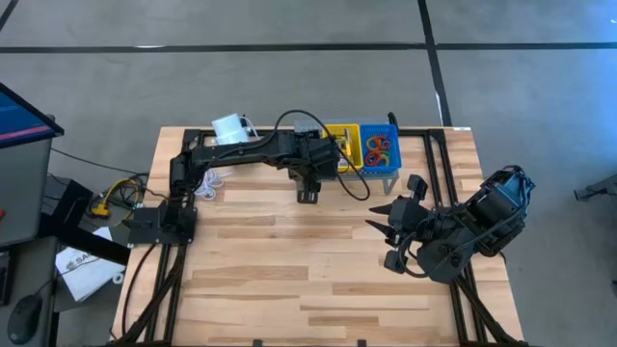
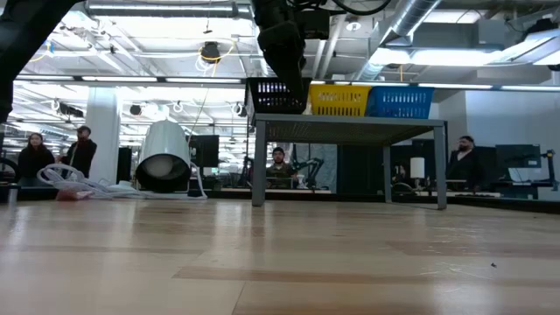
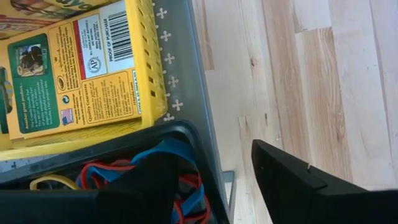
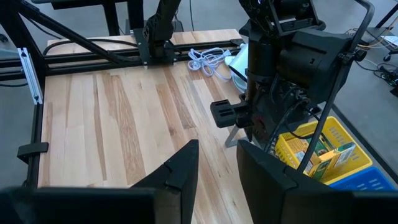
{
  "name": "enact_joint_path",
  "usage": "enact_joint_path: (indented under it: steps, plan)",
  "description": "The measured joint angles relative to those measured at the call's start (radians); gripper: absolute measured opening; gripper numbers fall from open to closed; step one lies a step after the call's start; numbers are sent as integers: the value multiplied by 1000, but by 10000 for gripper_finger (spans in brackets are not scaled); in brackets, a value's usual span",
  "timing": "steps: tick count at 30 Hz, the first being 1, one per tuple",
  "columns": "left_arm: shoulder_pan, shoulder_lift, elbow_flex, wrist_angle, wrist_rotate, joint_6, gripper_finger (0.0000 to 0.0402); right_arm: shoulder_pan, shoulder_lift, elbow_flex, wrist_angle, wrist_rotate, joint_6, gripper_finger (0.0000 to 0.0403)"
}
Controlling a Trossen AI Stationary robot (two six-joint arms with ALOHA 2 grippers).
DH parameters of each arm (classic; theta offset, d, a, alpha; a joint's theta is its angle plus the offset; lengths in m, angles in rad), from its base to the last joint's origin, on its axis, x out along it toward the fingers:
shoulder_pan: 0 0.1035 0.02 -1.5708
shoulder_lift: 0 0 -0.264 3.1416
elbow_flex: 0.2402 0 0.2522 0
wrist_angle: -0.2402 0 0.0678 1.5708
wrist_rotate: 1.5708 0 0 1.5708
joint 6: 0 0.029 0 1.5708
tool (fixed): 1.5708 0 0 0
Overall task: Pick & Place Office Desk Supplies
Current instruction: Put the black bin on the shelf
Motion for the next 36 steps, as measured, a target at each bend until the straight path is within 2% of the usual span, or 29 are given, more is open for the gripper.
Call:
enact_joint_path:
  steps: [10, 15, 20, 26, 30, 36]
  plan:
    - [1, 0, 0, -1, 1, 24, 191, 0, 0, 0, 0, 0, 0, 107]
    - [-3, 0, 0, -4, 4, 55, 180, 0, 0, 0, 0, 0, -1, 107]
    - [-5, 0, 0, -13, 63, 58, 165, 0, 0, 0, 0, 0, -1, 107]
    - [-5, 0, -17, -48, 64, 103, 148, 0, 0, 0, 0, 0, -1, 107]
    - [-5, 0, -42, -63, 56, 133, 148, 0, 0, 0, 1, 0, 8, 107]
    - [-5, 0, -47, -72, -17, 219, 150, 0, 0, 0, 1, 0, 17, 107]
